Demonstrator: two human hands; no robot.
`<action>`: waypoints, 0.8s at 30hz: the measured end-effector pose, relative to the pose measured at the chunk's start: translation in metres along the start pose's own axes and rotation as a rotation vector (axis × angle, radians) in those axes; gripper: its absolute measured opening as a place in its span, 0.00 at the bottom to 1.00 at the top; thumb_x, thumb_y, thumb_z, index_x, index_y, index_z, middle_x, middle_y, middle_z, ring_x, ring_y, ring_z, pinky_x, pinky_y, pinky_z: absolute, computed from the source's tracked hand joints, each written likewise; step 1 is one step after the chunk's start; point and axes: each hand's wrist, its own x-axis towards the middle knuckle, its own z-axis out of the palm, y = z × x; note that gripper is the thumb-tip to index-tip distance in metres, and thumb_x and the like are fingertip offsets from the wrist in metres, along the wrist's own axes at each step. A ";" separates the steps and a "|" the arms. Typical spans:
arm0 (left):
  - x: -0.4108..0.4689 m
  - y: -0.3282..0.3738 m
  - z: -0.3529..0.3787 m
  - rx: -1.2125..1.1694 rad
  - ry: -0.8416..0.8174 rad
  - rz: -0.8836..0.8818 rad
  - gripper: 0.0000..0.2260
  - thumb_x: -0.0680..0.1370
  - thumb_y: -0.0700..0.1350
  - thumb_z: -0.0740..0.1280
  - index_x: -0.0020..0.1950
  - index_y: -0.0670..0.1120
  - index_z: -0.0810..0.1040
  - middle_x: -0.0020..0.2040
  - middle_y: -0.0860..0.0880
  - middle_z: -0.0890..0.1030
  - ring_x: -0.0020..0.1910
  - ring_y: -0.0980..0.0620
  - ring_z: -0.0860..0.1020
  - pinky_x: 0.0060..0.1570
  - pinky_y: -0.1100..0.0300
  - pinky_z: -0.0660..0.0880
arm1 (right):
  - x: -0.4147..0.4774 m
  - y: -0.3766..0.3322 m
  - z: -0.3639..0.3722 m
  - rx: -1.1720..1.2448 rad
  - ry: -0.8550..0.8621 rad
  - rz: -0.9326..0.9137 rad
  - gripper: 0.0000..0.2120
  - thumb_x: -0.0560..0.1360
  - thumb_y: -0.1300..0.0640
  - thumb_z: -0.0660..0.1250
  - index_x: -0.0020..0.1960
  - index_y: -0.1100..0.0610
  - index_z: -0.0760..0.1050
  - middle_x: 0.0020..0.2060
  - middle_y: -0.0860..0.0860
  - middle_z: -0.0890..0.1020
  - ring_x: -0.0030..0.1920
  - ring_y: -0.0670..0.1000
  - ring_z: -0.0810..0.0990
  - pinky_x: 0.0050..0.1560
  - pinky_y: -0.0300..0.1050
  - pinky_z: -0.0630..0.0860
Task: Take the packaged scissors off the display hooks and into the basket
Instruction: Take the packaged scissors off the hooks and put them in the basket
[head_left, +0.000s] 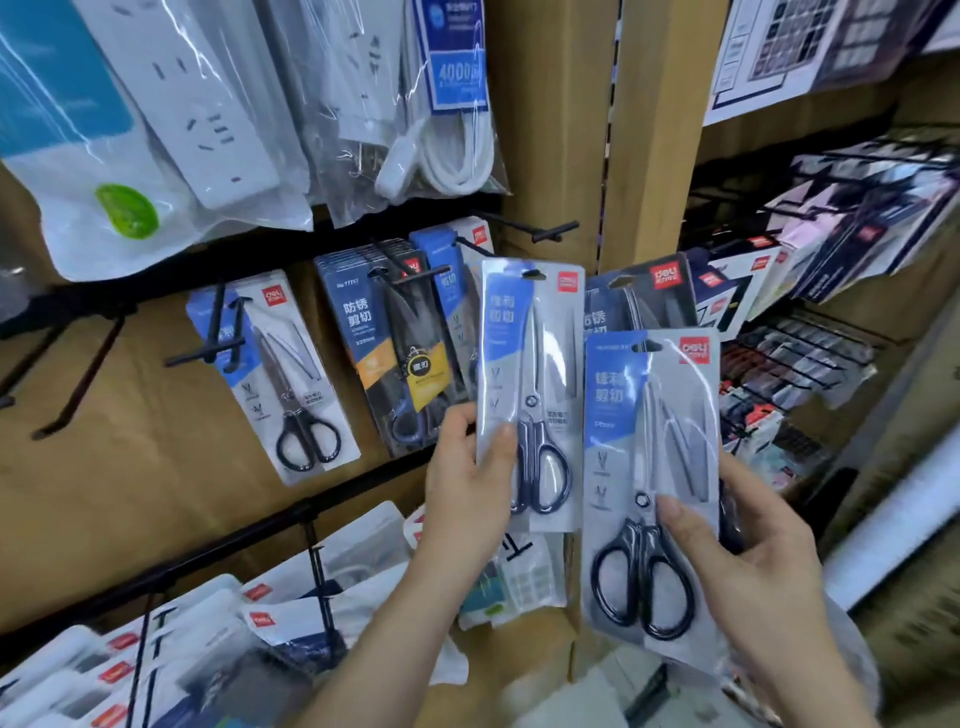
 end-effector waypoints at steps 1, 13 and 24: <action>0.002 0.000 0.005 0.013 0.010 -0.005 0.04 0.82 0.49 0.64 0.50 0.58 0.71 0.41 0.48 0.85 0.39 0.48 0.82 0.40 0.51 0.77 | 0.001 0.001 -0.001 -0.004 0.010 -0.015 0.22 0.72 0.58 0.70 0.64 0.41 0.78 0.60 0.46 0.83 0.62 0.50 0.80 0.63 0.47 0.76; 0.061 -0.002 0.000 0.723 -0.032 0.160 0.25 0.84 0.50 0.59 0.78 0.64 0.54 0.30 0.50 0.76 0.29 0.50 0.76 0.33 0.50 0.74 | 0.013 0.006 -0.013 0.042 -0.078 0.014 0.22 0.69 0.62 0.71 0.58 0.41 0.81 0.55 0.49 0.85 0.57 0.50 0.83 0.57 0.41 0.79; 0.138 -0.012 0.005 0.572 -0.218 -0.079 0.43 0.77 0.32 0.63 0.79 0.65 0.44 0.66 0.56 0.69 0.37 0.61 0.69 0.47 0.48 0.77 | 0.029 0.009 -0.013 0.084 -0.165 -0.001 0.20 0.69 0.59 0.76 0.57 0.43 0.82 0.57 0.49 0.84 0.59 0.49 0.82 0.61 0.38 0.75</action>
